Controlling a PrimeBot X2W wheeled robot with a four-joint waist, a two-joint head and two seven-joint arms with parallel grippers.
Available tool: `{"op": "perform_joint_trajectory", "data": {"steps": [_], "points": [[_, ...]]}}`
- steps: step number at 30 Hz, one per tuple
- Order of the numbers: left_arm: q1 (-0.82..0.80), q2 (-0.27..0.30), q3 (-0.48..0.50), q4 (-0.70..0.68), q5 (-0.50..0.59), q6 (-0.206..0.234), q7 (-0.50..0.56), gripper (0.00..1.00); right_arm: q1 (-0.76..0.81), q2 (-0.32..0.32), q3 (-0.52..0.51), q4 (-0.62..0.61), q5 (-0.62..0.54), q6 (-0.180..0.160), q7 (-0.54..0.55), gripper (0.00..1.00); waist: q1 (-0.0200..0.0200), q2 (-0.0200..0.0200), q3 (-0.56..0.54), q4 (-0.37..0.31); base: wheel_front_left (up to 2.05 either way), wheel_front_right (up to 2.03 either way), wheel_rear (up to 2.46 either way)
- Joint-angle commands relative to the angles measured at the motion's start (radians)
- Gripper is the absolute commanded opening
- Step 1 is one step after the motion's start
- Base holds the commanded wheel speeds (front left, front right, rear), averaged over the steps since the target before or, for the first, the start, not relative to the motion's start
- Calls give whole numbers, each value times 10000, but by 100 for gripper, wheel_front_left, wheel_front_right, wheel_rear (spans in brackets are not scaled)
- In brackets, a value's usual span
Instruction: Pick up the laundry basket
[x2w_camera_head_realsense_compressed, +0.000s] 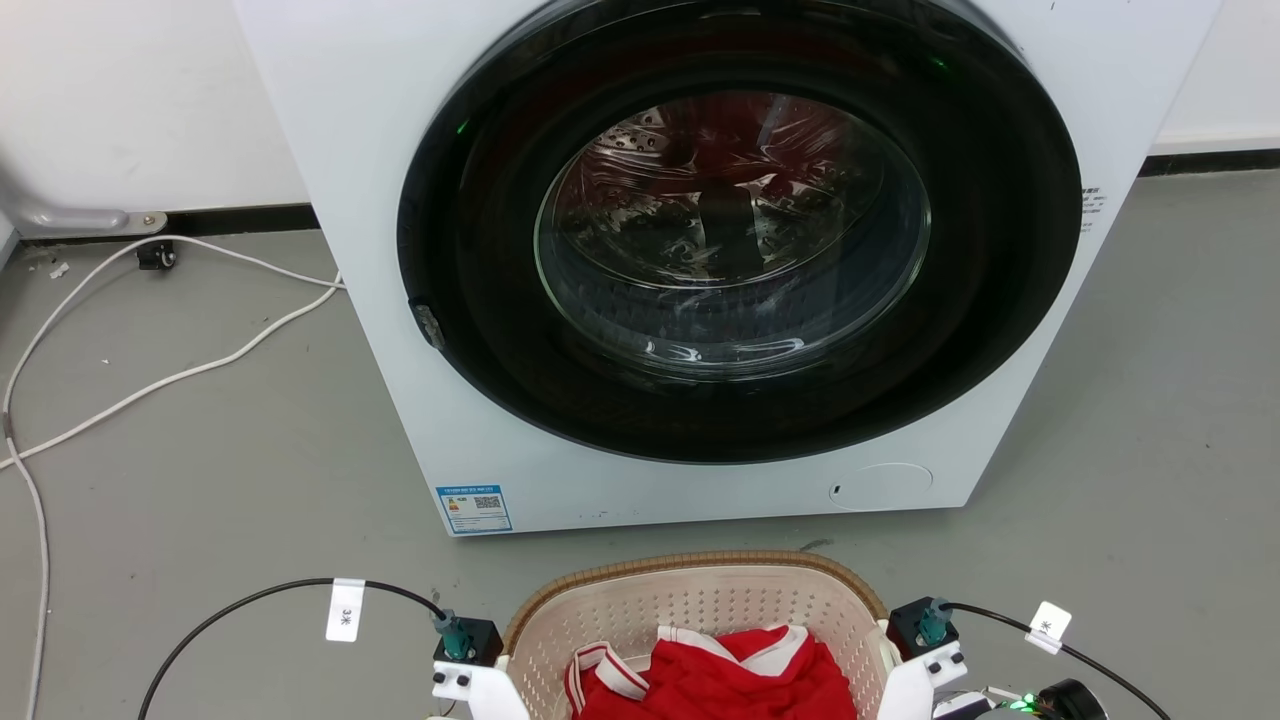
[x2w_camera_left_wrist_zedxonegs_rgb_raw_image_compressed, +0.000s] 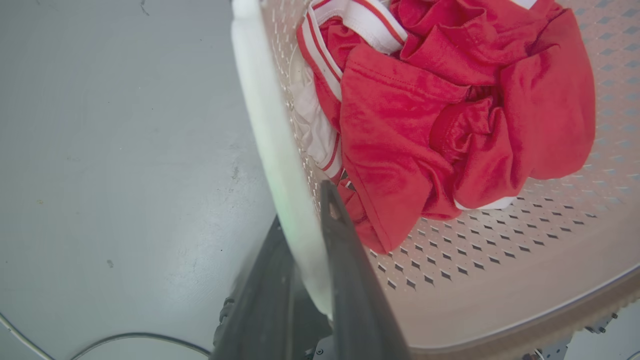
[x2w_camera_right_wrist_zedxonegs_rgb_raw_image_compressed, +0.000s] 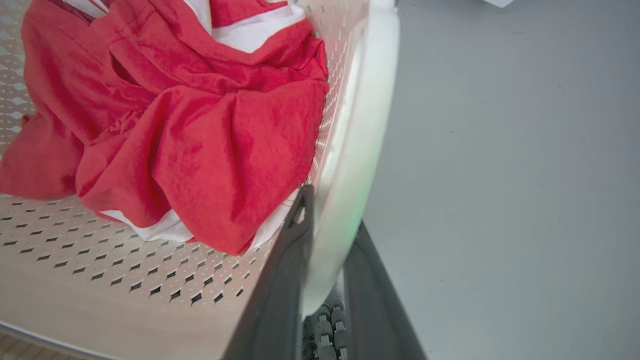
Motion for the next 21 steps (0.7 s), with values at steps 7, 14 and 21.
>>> {"op": "perform_joint_trajectory", "data": {"steps": [7,14,21], "points": [[-116,-111,-201,-105,-150,-37,62,0,-148,103,168,-98,92,115,52,0,0,0,1,1,0,0,0],[-123,-123,-320,-83,-271,-37,35,0,-108,52,241,-98,193,115,102,0,0,0,-14,31,0,0,0],[-191,-90,-424,-63,-340,-36,5,0,-117,37,302,-98,279,113,73,0,0,0,-40,62,0,0,0]]}}
